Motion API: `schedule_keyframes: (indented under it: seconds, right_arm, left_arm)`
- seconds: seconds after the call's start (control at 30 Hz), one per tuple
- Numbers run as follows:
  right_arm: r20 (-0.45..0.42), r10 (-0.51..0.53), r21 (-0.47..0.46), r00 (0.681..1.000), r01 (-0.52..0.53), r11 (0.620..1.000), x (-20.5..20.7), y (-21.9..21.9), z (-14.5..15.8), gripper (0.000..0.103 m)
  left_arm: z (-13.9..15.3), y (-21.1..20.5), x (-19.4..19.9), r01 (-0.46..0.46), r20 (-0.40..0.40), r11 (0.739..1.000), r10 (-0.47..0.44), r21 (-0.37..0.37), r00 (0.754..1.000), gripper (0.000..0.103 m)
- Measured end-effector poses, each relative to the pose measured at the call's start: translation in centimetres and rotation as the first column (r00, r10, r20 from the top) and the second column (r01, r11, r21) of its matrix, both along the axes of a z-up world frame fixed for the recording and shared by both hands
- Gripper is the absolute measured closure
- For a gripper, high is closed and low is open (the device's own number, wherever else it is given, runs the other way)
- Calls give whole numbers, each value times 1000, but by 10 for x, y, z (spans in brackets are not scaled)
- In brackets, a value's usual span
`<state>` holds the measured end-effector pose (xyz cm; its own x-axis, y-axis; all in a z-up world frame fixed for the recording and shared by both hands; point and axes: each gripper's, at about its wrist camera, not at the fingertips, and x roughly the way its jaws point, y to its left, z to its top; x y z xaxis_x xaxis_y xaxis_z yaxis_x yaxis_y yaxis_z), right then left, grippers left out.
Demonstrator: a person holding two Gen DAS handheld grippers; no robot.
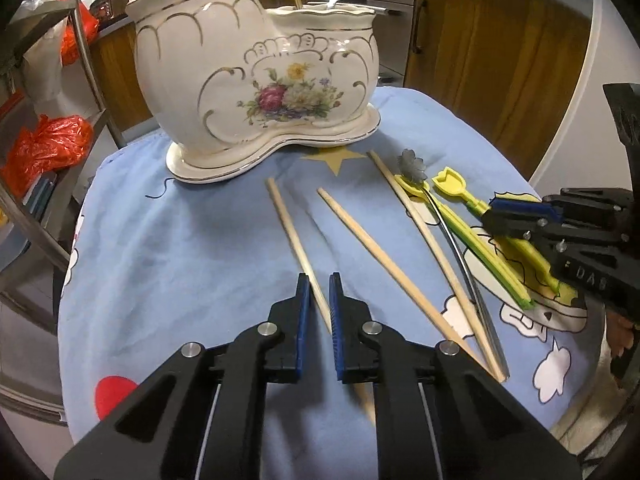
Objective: Organize utensils
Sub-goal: 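Move both tools back and grasp the yellow plastic spoon with the right tool, then close the left tool on a wooden chopstick while the right tool holds the yellow spoon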
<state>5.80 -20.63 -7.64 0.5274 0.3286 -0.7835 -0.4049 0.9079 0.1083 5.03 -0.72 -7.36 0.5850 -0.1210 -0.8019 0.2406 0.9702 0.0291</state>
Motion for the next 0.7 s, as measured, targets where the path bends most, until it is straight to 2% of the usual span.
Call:
schedule_keyframes:
  seconds: [0.13, 0.33, 0.47, 0.7]
  right_arm:
    - [4, -8, -6, 1000, 8, 1000, 2, -9, 2, 92]
    - [-32, 13, -28, 999, -14, 1000, 3, -12, -1, 92]
    - [-34, 14, -29, 999, -15, 999, 5, -11, -4, 91]
    - [-27, 27, -27, 999, -27, 999, 8, -10, -4, 91]
  left_arm:
    - [5, 9, -2, 7, -8, 1000, -7, 1, 1000, 98]
    - [7, 24, -3, 17, -43, 1000, -16, 9, 999, 98]
    - [2, 29, 0, 7, -72, 1000, -8, -17, 997, 98]
    - [-2, 28, 8, 5, -70, 1000, -7, -27, 997, 97]
